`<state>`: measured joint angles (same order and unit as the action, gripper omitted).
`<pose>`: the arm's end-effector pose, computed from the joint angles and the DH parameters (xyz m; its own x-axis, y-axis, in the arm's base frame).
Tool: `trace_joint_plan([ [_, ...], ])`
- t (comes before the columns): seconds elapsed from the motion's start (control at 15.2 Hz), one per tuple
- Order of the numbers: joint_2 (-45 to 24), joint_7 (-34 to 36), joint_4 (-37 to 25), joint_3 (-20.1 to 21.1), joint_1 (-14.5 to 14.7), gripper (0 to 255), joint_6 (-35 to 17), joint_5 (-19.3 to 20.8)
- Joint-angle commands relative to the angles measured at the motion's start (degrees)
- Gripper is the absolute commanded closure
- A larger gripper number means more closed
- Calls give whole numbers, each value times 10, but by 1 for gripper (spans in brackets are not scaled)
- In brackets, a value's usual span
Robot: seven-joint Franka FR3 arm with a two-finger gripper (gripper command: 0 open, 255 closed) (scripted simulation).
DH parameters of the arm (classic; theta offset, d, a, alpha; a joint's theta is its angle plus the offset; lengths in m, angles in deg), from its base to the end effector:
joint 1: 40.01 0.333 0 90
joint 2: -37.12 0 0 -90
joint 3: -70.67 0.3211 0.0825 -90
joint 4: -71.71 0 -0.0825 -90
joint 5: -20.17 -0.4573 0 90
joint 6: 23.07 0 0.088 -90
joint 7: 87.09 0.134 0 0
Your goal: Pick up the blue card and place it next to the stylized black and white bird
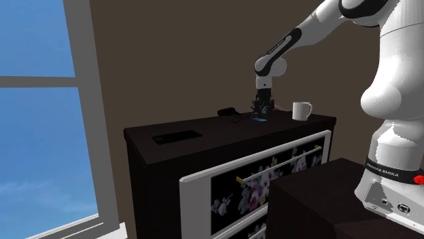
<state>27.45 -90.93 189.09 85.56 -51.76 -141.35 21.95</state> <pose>0.6160 0.0314 0.2835 0.9797 0.1383 -0.1448 0.1357 -0.9904 -0.0280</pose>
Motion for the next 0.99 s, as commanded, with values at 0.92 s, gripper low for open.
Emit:
trace_joint_plan([
  [0.92, 20, -4, -51, 1, -1, 0, 70, -6],
])
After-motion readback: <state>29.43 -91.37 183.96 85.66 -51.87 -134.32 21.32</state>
